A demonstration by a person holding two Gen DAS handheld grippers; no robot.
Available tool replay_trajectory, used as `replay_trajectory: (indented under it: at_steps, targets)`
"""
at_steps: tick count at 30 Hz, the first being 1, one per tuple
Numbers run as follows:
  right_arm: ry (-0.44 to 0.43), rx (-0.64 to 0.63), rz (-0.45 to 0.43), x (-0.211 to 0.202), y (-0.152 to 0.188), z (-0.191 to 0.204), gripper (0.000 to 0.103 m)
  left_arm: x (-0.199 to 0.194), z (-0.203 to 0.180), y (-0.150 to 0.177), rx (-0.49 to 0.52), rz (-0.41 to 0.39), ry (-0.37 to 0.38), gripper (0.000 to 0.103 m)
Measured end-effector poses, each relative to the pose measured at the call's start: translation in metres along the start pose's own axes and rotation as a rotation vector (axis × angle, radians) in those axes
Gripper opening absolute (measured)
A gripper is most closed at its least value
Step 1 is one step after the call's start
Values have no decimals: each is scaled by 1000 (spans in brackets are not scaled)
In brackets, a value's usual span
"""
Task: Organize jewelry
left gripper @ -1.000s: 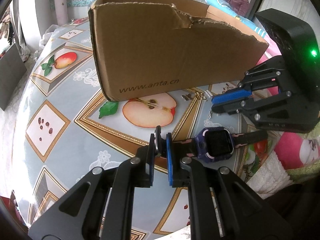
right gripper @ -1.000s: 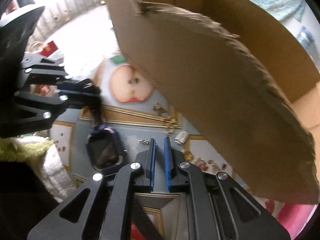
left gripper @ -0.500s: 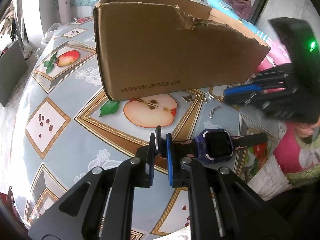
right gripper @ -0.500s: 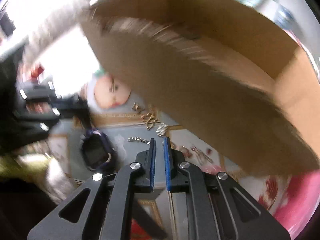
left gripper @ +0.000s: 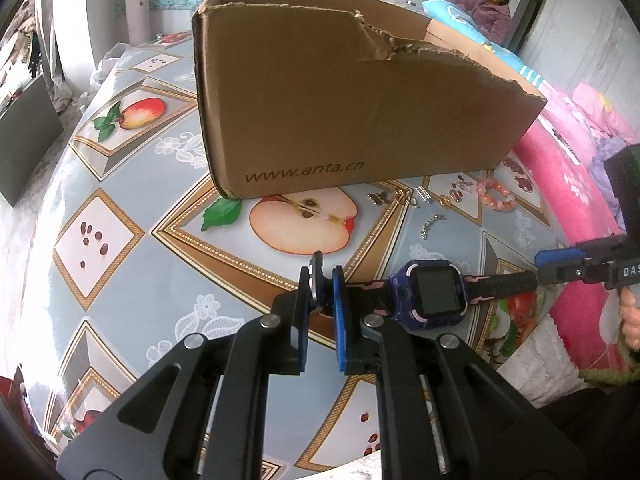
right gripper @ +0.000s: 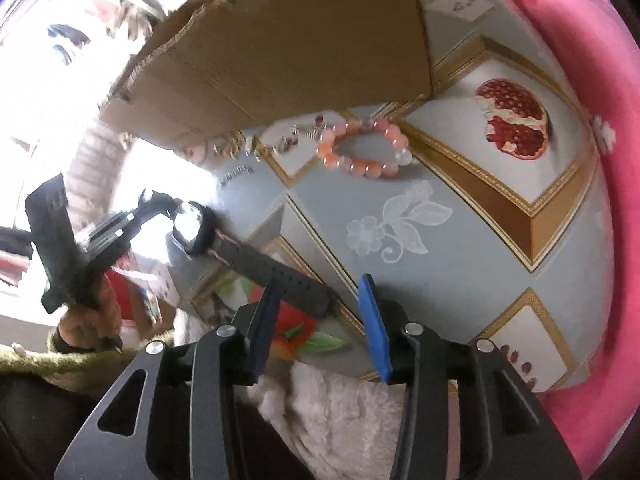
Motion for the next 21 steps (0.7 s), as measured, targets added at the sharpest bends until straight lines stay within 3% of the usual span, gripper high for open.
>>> replay_trajectory:
  at_steps: [8,11,15,18,21]
  targets:
    - [-112,4,-39,11,-8,16,53,-1,0,2,-20,-8,-11,10]
    - [-280,101,-29,15,-8,20,53,-1,0,2,-23,-9,-17,10]
    - [-403,159,-58,4,-12,21,53,-1,0,2,-25,-10,-24,10]
    - [-398,150,-72,6,-19,27,51,-2,0,3,-24,-10,-27,10]
    - [-389,143,-69,12,-25,32,42,-2,0,3,-25,-11,-28,10]
Point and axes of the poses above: each gripper's, at about its wrist camera, not at the fingertips, and x roughly the way its jaws point, z to its left, y to its underside, the point moved 7 cm from there along x, roughly the way its jaws point, and after that the axes turned 1 degree about z, right-handed, at the moved point
